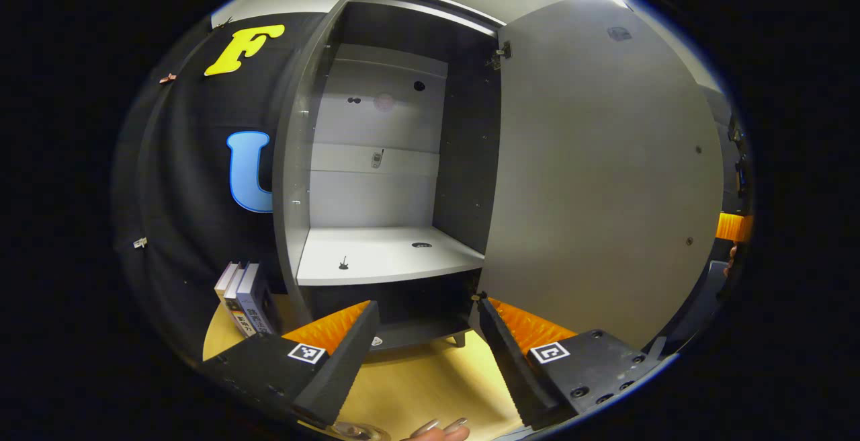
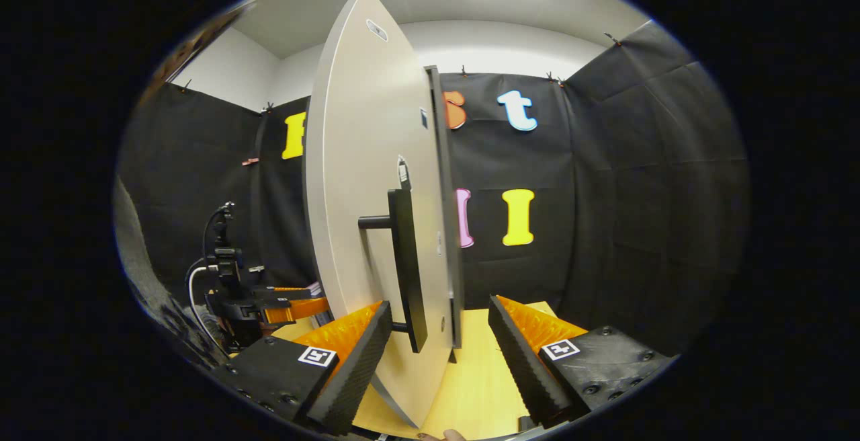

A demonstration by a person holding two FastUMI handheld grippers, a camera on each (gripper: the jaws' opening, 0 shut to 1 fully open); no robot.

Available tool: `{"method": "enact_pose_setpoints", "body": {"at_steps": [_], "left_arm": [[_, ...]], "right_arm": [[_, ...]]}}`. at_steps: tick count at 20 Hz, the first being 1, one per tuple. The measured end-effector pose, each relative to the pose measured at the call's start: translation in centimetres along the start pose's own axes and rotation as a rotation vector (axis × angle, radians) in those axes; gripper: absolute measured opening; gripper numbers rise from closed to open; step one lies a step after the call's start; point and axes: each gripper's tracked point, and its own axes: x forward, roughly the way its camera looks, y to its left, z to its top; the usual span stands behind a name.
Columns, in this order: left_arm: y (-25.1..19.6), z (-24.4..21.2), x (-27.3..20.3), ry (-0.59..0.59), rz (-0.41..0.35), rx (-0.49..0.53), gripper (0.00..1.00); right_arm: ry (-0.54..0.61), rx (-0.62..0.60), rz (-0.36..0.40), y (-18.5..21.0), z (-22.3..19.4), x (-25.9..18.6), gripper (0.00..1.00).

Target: Open the cabinet door with the right hand, grasp the bottle in the cabinet with the left hand and place it on the coaster, then close the cabinet door with the right hand.

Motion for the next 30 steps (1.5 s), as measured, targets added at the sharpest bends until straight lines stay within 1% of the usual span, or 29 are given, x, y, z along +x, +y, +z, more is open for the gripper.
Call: {"method": "enact_pose_setpoints", "body": {"at_steps": [2, 4, 8, 11, 13, 14, 15, 16, 18, 20, 22, 24, 25, 26, 27, 28, 29, 30], "left_arm": [[1.3, 0.1, -0.8, 0.0, 0.019, 0.023, 0.95], [2.9, 0.0, -1.8, 0.002, 0.043, 0.036, 0.95], [7.0, -0.4, -3.8, 0.02, 0.102, 0.02, 0.95], [10.2, 0.3, -5.5, 0.01, 0.155, 0.031, 0.95], [12.3, 1.1, -6.7, -0.003, 0.194, 0.056, 0.95], [13.0, 1.4, -7.2, -0.011, 0.212, 0.064, 0.95], [13.7, 1.7, -7.7, -0.017, 0.226, 0.066, 0.95], [14.2, 1.9, -8.2, -0.024, 0.238, 0.062, 0.95], [15.1, 2.6, -9.0, -0.04, 0.259, 0.047, 0.95], [15.6, 3.1, -9.6, -0.048, 0.28, 0.041, 0.95], [15.5, 3.4, -9.7, -0.053, 0.302, 0.041, 0.95], [14.6, 3.4, -9.2, -0.058, 0.299, 0.017, 0.95], [13.8, 3.5, -8.8, -0.063, 0.29, -0.002, 0.95], [13.0, 3.5, -8.3, -0.069, 0.285, -0.018, 0.92], [12.5, 3.5, -7.9, -0.072, 0.285, -0.032, 0.95], [11.9, 3.4, -7.6, -0.074, 0.286, -0.045, 0.95], [11.4, 3.3, -7.2, -0.074, 0.288, -0.058, 0.92], [10.9, 3.3, -6.8, -0.078, 0.29, -0.066, 0.95]], "right_arm": [[0.014, -0.001, 0.053, 2.7, -0.6, 1.2, 0.95], [0.019, -0.011, 0.088, 5.1, -0.9, 2.5, 0.95], [0.022, 0.022, 0.155, 8.3, -1.6, 6.0, 0.95], [0.027, 0.041, 0.21, 11.5, -2.7, 9.7, 0.95], [0.003, 0.044, 0.26, 13.9, -3.1, 12.8, 0.96], [-0.015, 0.056, 0.277, 15.1, -2.8, 14.1, 0.87], [-0.021, 0.06, 0.295, 15.8, -2.8, 15.2, 0.96], [-0.016, 0.056, 0.306, 16.6, -2.8, 16.3, 0.96], [-0.027, 0.06, 0.347, 17.2, -2.5, 16.8, 1.0], [-0.028, 0.061, 0.365, 16.4, -2.6, 16.4, 0.99], [-0.015, 0.032, 0.331, 14.3, -3.4, 16.4, 0.99], [-0.004, 0.005, 0.27, 12.2, -4.0, 17.0, 0.99], [-0.003, -0.006, 0.234, 10.9, -4.1, 17.2, 0.99], [-0.003, -0.019, 0.192, 9.3, -4.3, 17.4, 0.99], [-0.008, -0.037, 0.144, 7.7, -4.5, 17.6, 0.99], [-0.013, -0.059, 0.101, 6.3, -4.5, 17.7, 0.99], [-0.021, -0.077, 0.063, 5.1, -4.5, 17.8, 0.98], [-0.03, -0.089, 0.035, 4.2, -4.4, 17.8, 0.98]]}}
